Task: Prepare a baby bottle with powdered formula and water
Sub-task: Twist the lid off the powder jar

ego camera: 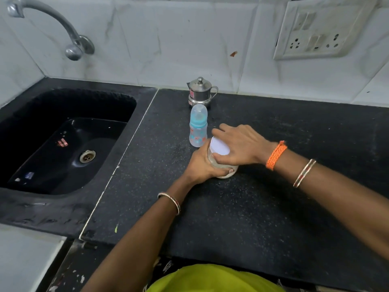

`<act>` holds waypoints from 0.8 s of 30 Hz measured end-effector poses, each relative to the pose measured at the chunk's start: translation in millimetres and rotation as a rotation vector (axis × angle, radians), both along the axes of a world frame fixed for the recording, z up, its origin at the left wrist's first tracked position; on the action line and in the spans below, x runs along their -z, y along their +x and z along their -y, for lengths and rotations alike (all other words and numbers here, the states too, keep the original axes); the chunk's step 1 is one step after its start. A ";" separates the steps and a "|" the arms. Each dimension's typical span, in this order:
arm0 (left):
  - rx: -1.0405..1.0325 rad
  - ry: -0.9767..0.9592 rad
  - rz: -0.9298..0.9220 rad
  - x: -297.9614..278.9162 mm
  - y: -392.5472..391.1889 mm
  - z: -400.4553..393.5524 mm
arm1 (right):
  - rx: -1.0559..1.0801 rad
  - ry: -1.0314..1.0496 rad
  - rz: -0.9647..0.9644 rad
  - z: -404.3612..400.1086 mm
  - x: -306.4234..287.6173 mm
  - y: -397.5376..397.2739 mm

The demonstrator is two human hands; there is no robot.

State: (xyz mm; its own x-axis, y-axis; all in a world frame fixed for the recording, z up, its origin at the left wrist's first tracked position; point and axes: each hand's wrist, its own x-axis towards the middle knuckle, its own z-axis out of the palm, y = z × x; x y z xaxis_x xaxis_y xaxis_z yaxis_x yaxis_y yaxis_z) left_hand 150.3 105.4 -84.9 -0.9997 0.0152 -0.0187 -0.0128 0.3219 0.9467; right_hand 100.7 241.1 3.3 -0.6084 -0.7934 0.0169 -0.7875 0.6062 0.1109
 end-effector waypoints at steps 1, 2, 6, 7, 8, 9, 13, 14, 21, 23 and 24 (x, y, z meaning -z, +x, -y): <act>0.038 -0.008 0.009 -1.6 -2.6 2.3 | -0.065 0.040 0.020 -3.4 -4.6 -4.6; 0.061 -0.012 0.008 -3.4 -5.1 3.3 | -0.101 0.077 0.045 -6.0 -9.9 -9.5; 0.035 0.024 -0.011 -0.9 -7.8 -4.3 | -0.022 0.239 0.229 -3.1 -37.2 -14.9; 0.019 0.032 -0.025 1.9 -8.3 -6.4 | 0.052 0.238 0.255 -0.4 -44.0 -12.2; 0.016 0.039 -0.036 3.3 -8.8 -8.1 | 0.140 0.228 0.270 3.1 -50.6 -8.8; 0.019 0.031 -0.033 3.7 -9.3 -8.6 | 0.236 0.235 0.275 7.0 -55.5 -5.9; 0.030 -0.015 0.016 3.2 -11.7 -6.5 | 0.341 0.406 0.266 19.4 -61.5 3.1; 0.028 -0.017 0.033 3.5 -12.1 -6.4 | 0.308 0.448 0.273 21.0 -63.2 2.6; 0.019 -0.013 0.024 0.2 -9.2 -8.3 | 0.224 0.422 0.556 14.4 -75.7 -9.3; 0.021 -0.024 0.021 -1.2 -8.8 -8.9 | 0.349 0.371 0.392 14.9 -72.7 -3.1; 0.021 -0.022 0.019 -0.9 -8.8 -9.5 | 0.398 0.340 0.333 15.0 -71.1 1.3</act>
State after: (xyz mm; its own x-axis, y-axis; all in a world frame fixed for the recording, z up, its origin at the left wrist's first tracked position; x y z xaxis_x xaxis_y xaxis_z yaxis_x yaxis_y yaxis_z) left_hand 141.6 114.9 -83.9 -0.9986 0.0358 -0.0383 -0.0237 0.3429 0.9391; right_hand 101.9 226.2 74.5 -0.7881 -0.4320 -0.4385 -0.5337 0.8345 0.1371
